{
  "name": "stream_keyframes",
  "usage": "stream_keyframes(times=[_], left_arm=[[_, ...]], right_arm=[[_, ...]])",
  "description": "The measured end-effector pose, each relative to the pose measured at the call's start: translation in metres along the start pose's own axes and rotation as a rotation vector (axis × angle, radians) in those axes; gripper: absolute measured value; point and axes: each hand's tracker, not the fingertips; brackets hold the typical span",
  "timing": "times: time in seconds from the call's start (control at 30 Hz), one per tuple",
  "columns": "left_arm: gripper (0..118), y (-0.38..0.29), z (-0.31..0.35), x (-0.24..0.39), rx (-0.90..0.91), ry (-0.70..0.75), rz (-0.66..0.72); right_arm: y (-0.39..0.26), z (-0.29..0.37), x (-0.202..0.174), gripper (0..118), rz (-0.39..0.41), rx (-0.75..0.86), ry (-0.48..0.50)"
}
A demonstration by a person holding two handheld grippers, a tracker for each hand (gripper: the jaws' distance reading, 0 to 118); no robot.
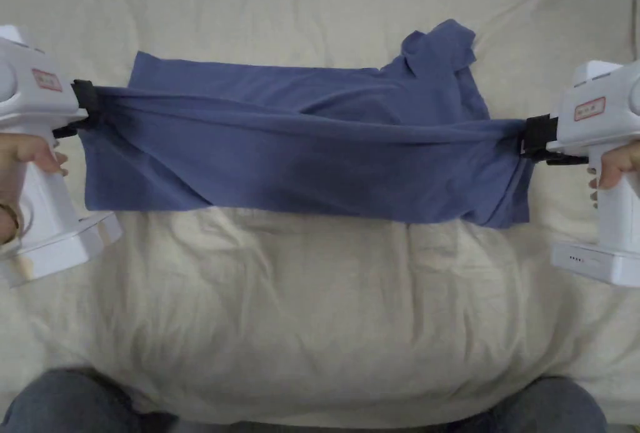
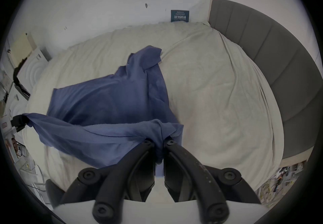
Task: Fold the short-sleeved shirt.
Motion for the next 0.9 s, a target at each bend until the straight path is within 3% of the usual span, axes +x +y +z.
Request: stream_keyframes(times=[0.07, 0.13, 0.17, 0.2, 0.27, 0.3, 0.43, 0.67, 0.9], left_arm=[[9, 0.002, -0.021, 0.006, -0.020, 0.008, -0.029], [41, 0.003, -0.037, 0.014, -0.032, 0.047, -0.073], [66, 0.002, -0.044, 0.017, -0.034, 0.077, -0.093], [89, 0.002, -0.050, 0.019, -0.032, 0.097, -0.098], [100, -0.003, -0.052, 0.020, -0.025, 0.110, -0.104], [104, -0.005, -0.050, 0.019, -0.005, 0.108, -0.111], [116, -0.015, -0.030, 0.019, 0.048, 0.128, -0.172], [118, -0.054, 0.074, 0.025, 0.518, 0.103, -0.246], [118, -0.094, 0.161, 0.031, 0.763, 0.068, -0.295]], right_arm=[[0.011, -0.023, -0.002, 11, -0.003, -0.023, -0.016], [0.017, -0.041, -0.003, 13, -0.028, -0.047, -0.024], [0.020, -0.052, 0.000, 22, -0.042, -0.059, -0.028], [0.021, -0.060, 0.001, 52, -0.054, -0.068, -0.027], [0.022, -0.067, 0.004, 102, -0.065, -0.086, -0.024], [0.020, -0.067, 0.008, 114, -0.068, -0.087, -0.022], [0.011, -0.038, 0.015, 116, -0.056, 0.050, -0.031], [-0.044, 0.073, -0.002, 118, 0.074, 0.574, -0.005], [-0.115, 0.153, -0.025, 118, 0.081, 0.804, 0.066]])
